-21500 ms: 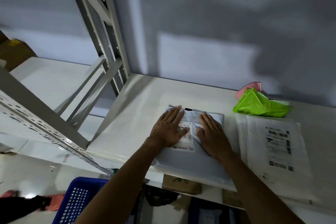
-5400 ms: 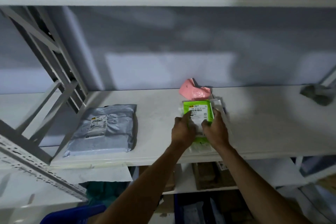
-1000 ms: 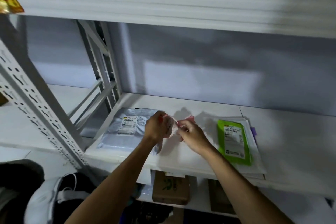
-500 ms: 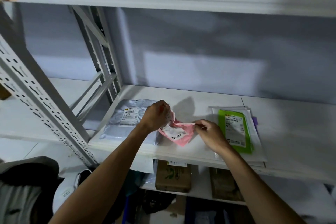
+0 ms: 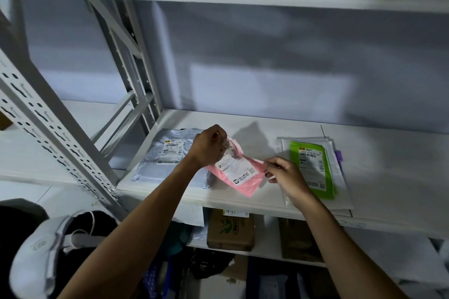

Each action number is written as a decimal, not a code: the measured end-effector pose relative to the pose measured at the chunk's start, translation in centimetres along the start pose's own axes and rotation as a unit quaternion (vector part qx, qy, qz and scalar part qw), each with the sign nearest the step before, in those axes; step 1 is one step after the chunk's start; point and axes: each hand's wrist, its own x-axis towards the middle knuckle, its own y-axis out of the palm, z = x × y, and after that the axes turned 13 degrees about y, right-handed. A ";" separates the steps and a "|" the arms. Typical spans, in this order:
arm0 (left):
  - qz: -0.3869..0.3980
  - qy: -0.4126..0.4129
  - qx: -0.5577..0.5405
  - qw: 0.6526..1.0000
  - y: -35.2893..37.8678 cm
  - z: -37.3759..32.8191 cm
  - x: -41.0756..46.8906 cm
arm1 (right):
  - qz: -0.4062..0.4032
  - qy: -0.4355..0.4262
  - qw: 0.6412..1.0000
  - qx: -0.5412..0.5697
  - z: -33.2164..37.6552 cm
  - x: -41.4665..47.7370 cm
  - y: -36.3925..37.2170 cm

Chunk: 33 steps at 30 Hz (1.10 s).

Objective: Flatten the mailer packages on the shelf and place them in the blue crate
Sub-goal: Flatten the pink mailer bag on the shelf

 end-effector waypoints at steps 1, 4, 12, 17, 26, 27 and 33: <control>-0.007 -0.002 0.011 1.000 0.0 0.1 0.0 | -0.001 0.007 1.000 0.016 -0.2 -0.1 -0.2; -0.023 0.000 0.031 0.999 0.2 0.4 -0.3 | -0.001 0.020 0.998 0.054 -0.7 -0.4 -0.5; -0.074 -0.003 0.016 0.997 1.0 0.1 -0.3 | -0.015 0.011 0.994 0.109 -0.6 -0.7 -0.8; -0.082 -0.115 0.022 0.990 1.1 1.6 -1.4 | -0.077 0.060 0.974 0.204 -1.4 -1.2 -0.8; 0.096 0.116 0.219 0.964 12.5 1.8 -9.3 | -0.027 0.207 0.967 0.145 -8.0 -1.7 3.9; 0.116 0.082 0.210 0.967 13.2 2.2 -9.6 | -0.031 0.213 0.969 0.118 -8.3 -1.8 4.3; 0.148 0.113 0.285 0.940 14.8 5.3 -10.5 | -0.149 0.091 0.961 -0.214 -7.2 -3.5 3.9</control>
